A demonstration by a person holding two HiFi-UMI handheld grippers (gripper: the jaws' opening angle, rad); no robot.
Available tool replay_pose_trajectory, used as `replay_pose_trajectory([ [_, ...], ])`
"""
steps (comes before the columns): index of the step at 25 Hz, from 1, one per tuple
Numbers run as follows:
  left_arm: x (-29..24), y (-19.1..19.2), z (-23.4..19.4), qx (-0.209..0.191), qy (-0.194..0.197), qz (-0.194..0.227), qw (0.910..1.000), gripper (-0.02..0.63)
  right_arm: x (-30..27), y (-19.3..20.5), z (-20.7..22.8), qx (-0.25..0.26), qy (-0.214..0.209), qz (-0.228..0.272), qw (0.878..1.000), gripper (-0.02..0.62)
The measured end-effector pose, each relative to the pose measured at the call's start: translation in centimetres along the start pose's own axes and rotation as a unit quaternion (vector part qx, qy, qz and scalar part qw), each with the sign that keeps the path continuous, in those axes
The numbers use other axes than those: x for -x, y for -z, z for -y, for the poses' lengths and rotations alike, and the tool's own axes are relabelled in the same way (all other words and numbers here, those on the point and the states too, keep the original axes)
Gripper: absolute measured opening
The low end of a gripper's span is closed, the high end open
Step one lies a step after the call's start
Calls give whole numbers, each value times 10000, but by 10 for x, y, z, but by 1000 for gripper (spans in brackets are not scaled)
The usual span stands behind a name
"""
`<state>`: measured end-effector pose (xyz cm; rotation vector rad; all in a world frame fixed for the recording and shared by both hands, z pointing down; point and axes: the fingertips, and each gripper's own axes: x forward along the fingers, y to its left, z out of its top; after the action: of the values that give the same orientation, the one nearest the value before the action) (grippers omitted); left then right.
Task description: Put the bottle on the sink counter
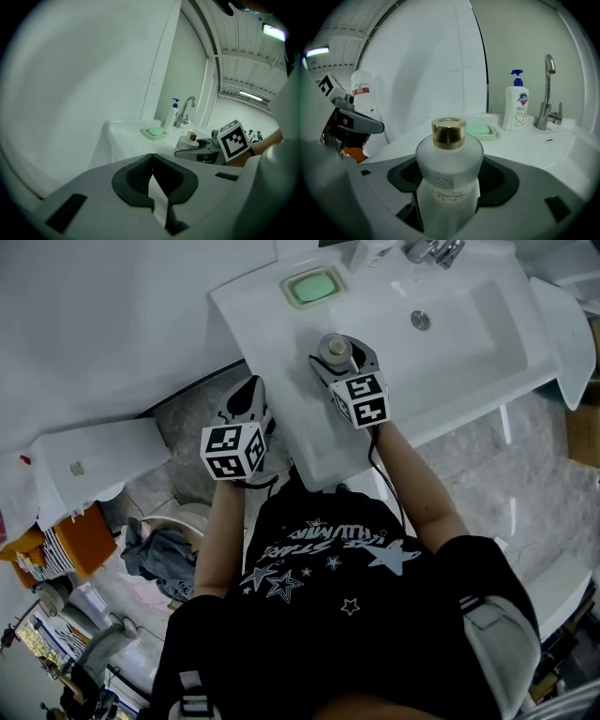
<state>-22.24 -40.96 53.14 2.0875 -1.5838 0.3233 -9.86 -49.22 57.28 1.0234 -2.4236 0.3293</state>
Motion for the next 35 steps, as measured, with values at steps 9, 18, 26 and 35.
replay_pose_trajectory([
  [9, 0, -1, -3, 40, 59, 8, 10000, 8, 0, 1, -1, 115, 70, -4, 9999, 327],
  [18, -5, -3, -13, 64, 294, 19, 9995, 8, -1, 4, 0, -88, 249, -96, 9996, 328],
  [26, 5, -8, -19, -81, 420, 102, 9990, 8, 6, 4, -2, -266, 497, -129, 9983, 328],
  [35, 25, 2, -3, -132, 436, 106, 9989, 7, 33, 16, -1, -383, 558, -256, 9974, 329],
])
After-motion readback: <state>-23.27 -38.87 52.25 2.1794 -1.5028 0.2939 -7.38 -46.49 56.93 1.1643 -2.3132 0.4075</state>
